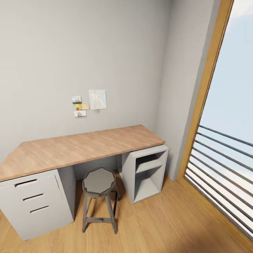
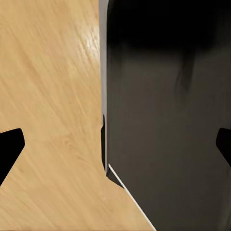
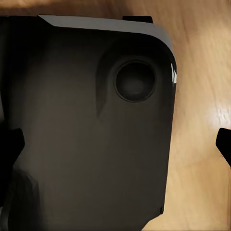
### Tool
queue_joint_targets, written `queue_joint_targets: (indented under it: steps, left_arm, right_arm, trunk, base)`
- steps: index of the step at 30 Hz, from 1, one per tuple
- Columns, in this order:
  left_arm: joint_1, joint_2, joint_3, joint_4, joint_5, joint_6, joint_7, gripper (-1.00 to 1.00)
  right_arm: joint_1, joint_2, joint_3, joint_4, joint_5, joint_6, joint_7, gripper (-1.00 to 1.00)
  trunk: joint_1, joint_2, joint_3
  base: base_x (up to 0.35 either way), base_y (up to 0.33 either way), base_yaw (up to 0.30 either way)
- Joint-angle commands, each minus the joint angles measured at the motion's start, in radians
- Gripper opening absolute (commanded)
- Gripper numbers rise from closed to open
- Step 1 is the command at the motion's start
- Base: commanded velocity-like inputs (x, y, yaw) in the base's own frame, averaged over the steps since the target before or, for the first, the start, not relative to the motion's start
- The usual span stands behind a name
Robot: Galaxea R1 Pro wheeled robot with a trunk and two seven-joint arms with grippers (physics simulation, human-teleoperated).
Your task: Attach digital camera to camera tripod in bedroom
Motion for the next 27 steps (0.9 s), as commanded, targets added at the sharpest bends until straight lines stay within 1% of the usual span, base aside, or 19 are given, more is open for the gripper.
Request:
queue_joint_targets:
  steps: [1,17,21,22,27]
  left_arm:
    - [0.0,0.0,0.0,0.0,0.001,0.0,0.0,1.0]
    - [0.0,0.001,0.002,-0.001,0.003,-0.003,0.0,1.0]
    - [-0.001,0.002,0.003,-0.001,0.004,-0.003,-0.005,1.0]
    - [-0.003,0.002,0.004,-0.002,0.006,-0.004,-0.009,1.0]
    - [-0.006,0.007,0.011,-0.009,0.006,-0.017,-0.011,1.0]
  right_arm:
    - [0.0,0.0,0.0,-0.001,0.0,0.001,0.0,1.0]
    - [-0.005,-0.005,0.002,-0.001,0.004,0.002,0.004,1.0]
    - [-0.022,-0.007,0.003,-0.003,0.005,0.008,0.003,1.0]
    - [-0.043,-0.008,0.003,-0.007,0.005,0.013,0.001,1.0]
    - [-0.05,-0.008,0.004,-0.008,0.005,0.014,0.0,1.0]
  trunk:
    - [0.0,0.0,-0.001]
    - [0.0,0.0,-0.001]
    - [0.0,0.0,-0.001]
    - [0.0,0.0,-0.001]
    - [0.0,0.0,-0.001]
  base:
    - [0.0,0.0,0.203]
    - [0.0,0.0,0.258]
    - [0.0,0.0,0.281]
    - [0.0,0.0,0.285]
    - [0.0,0.0,0.286]
